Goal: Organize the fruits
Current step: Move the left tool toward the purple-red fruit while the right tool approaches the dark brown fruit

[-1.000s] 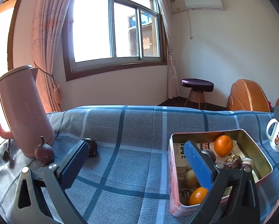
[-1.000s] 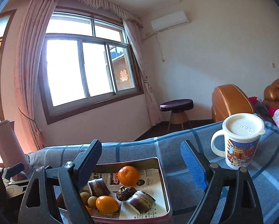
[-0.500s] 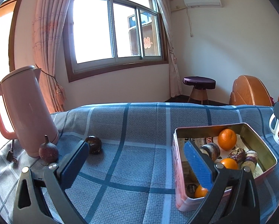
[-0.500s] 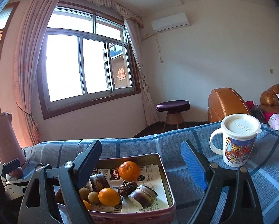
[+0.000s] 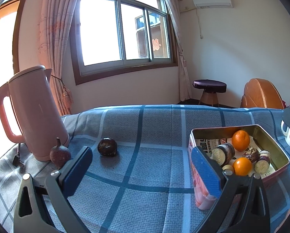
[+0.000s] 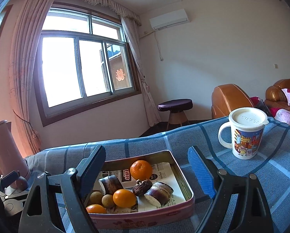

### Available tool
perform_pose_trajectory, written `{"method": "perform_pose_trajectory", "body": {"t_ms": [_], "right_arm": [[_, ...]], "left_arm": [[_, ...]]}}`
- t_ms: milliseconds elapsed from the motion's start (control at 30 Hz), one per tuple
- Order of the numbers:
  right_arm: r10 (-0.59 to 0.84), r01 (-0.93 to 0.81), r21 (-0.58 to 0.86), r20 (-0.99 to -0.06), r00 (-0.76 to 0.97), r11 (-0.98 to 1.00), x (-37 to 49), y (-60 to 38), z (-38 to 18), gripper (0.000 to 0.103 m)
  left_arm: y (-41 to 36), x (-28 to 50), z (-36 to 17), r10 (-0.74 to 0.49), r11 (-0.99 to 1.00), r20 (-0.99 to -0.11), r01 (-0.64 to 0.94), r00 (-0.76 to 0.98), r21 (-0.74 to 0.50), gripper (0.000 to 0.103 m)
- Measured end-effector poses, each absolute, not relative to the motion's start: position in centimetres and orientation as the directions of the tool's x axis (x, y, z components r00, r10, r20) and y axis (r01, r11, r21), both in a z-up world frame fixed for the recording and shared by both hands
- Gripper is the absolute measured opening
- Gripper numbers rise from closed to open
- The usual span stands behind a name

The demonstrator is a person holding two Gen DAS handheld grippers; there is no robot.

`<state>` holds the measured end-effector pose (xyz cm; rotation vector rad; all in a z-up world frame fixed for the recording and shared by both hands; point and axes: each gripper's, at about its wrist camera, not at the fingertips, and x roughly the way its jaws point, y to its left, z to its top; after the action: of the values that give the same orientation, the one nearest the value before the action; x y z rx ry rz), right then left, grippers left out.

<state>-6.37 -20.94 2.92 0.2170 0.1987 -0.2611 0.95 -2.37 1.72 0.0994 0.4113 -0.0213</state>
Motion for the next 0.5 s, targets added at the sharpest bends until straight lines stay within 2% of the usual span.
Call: {"method": "perform_pose_trajectory", "body": {"t_ms": [500], "right_arm": [[-0.115, 0.161, 0.172, -0.248, 0.962, 0.972, -3.9, -13.2, 2.7, 0.088]], "left_arm": [[3.6, 2.8, 1.3, 0.099, 0.988, -0.431, -0.037, 0.897, 0.15, 0.103]]}}
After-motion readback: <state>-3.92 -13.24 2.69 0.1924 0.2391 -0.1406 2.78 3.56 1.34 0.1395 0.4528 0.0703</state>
